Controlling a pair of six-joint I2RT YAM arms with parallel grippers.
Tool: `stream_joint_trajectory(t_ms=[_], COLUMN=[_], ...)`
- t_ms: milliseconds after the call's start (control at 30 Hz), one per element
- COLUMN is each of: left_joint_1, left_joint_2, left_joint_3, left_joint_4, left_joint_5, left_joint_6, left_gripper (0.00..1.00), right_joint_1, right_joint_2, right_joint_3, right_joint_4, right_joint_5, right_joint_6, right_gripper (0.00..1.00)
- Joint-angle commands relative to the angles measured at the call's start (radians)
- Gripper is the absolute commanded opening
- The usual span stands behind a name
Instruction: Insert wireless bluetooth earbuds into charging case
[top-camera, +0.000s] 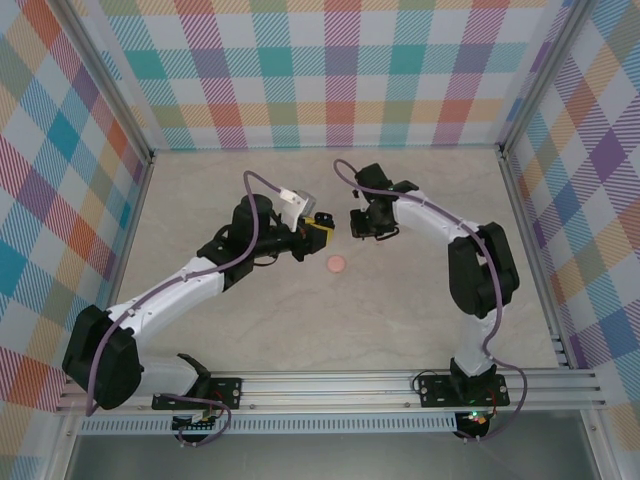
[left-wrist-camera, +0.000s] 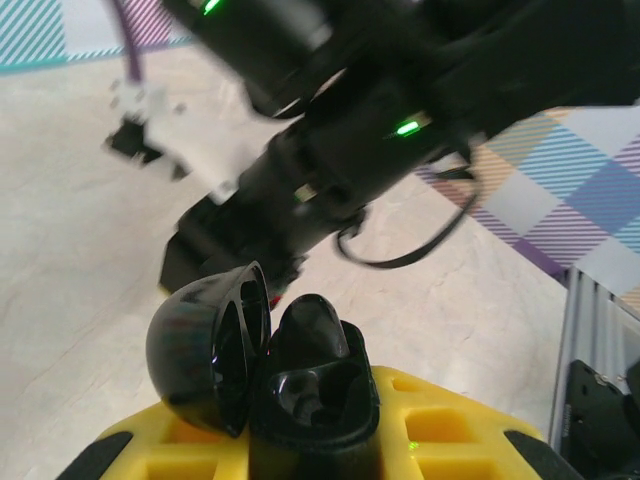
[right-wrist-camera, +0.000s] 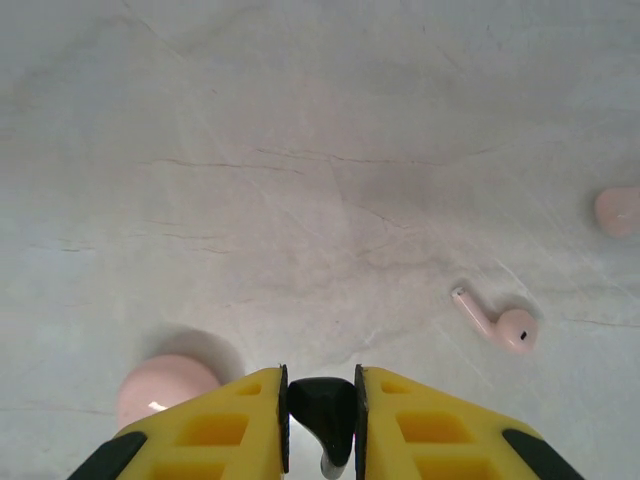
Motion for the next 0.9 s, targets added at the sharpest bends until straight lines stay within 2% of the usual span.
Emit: stream_joint_trajectory(t_ms=[0,300,500,667,867], left_joint_1=[0.008,0.012,0.016,0.017,0.017], left_joint_2=[0.026,0.09,0.122,0.14,0.164], left_joint_3=[0.022,0.012,0.007,-0.03,-0.076], left_joint_4=[0.0,0.057,0.118,0.261,0.466], left_joint_5=[-0.059,-0.076,-0.062,-0.012,0.102], left_joint_6=[-0.049,-0.077,-0.047,0.007,0.037], left_gripper=[0.06,0.06,0.06,0.07,0.07], right_joint_1=[-0.004,-0.003,-0.004,0.0,0.018], right_joint_2=[-0.087,-0.248,-0.346,-0.452,-0.535], right_joint_3=[-0.029,-0.042,-0.041,-0.084,-0.113], right_joint_4=[0.047,0.068,0.097,0.194,0.257], right_joint_5=[-0.033,-0.083,-0.164,-0.258,-0.287], right_joint_6=[0.03,0.056,0.059,0.047,0.031], right_gripper=[0.24,0.24,0.24,0.26,0.27])
